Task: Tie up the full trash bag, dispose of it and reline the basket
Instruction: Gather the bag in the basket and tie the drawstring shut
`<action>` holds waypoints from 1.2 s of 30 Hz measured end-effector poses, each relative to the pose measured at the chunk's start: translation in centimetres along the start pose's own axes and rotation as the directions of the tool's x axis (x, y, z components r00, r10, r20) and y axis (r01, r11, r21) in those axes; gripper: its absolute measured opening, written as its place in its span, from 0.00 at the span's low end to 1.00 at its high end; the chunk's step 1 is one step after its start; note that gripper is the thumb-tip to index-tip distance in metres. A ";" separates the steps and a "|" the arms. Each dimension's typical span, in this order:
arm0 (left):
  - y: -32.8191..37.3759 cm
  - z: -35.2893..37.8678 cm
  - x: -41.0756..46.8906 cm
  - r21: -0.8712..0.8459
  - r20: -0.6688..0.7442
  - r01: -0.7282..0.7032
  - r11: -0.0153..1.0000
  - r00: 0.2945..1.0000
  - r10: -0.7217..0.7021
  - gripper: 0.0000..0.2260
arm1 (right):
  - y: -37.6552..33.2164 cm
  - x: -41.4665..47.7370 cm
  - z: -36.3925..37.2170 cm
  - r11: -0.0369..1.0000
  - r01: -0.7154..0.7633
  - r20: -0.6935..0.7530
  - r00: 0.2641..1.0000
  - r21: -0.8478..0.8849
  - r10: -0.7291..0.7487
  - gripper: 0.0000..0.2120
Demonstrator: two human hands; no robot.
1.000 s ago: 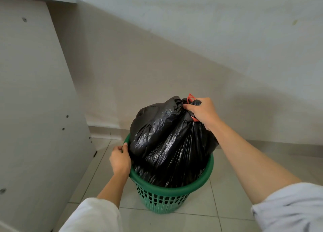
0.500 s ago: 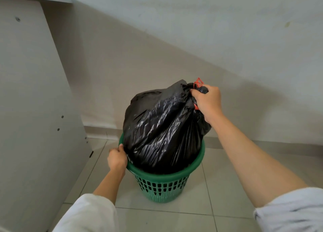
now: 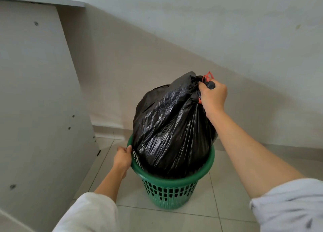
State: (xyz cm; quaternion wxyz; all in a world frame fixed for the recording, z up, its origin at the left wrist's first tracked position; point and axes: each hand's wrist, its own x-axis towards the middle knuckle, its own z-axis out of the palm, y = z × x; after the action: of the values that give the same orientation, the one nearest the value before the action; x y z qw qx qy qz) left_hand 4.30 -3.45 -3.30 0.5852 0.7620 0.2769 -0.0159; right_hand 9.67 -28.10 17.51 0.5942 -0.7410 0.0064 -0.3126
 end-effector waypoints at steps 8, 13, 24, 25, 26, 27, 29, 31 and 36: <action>1.8 0.1 -2.4 -0.195 0.135 0.074 0.978 0.990 -0.048 0.10 | 0.0 -2.9 4.4 0.973 0.159 0.224 0.967 -0.164 -0.120 0.23; 2.5 -0.1 -2.8 -0.239 0.166 0.069 0.969 0.986 -0.029 0.12 | -1.1 -2.3 4.5 0.967 0.170 0.213 0.969 -0.189 -0.128 0.22; 2.5 -1.3 -2.4 -0.174 0.091 0.072 0.982 0.994 -0.057 0.08 | -1.4 -0.3 3.3 0.971 0.142 0.099 0.987 -0.192 -0.125 0.24; 2.8 -1.3 -2.3 -0.108 0.082 0.073 0.991 0.995 -0.065 0.09 | -1.3 -0.5 3.3 0.967 0.151 0.135 0.983 -0.205 -0.125 0.23; 3.2 -1.4 -2.3 -0.008 0.078 0.062 0.998 0.995 -0.061 0.10 | -1.3 -0.6 3.4 0.962 0.161 0.171 0.977 -0.221 -0.124 0.22; 3.9 -1.7 -2.4 0.125 0.083 0.041 0.991 0.995 -0.051 0.11 | -1.4 -0.6 3.5 0.958 0.167 0.200 0.972 -0.233 -0.120 0.22; 5.7 -2.6 -2.9 0.407 0.114 -0.001 0.914 0.992 -0.050 0.15 | -1.9 -0.2 3.6 0.949 0.161 0.247 0.964 -0.271 -0.093 0.19; 8.3 -3.6 -3.8 0.589 0.155 -0.085 0.804 0.988 -0.009 0.17 | -2.7 0.6 3.5 0.946 0.137 0.296 0.954 -0.295 -0.046 0.12; 15.5 -5.5 -4.9 0.568 0.057 -0.288 0.771 0.948 0.312 0.17 | -5.9 3.1 3.8 0.944 0.103 0.316 0.949 -0.312 0.001 0.12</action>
State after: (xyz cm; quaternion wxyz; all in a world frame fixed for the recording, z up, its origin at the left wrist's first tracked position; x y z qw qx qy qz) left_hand 5.33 -2.96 13.87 0.3198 0.9361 0.1460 0.0110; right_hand 11.83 -24.24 23.78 0.4492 -0.8686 -0.0558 -0.2019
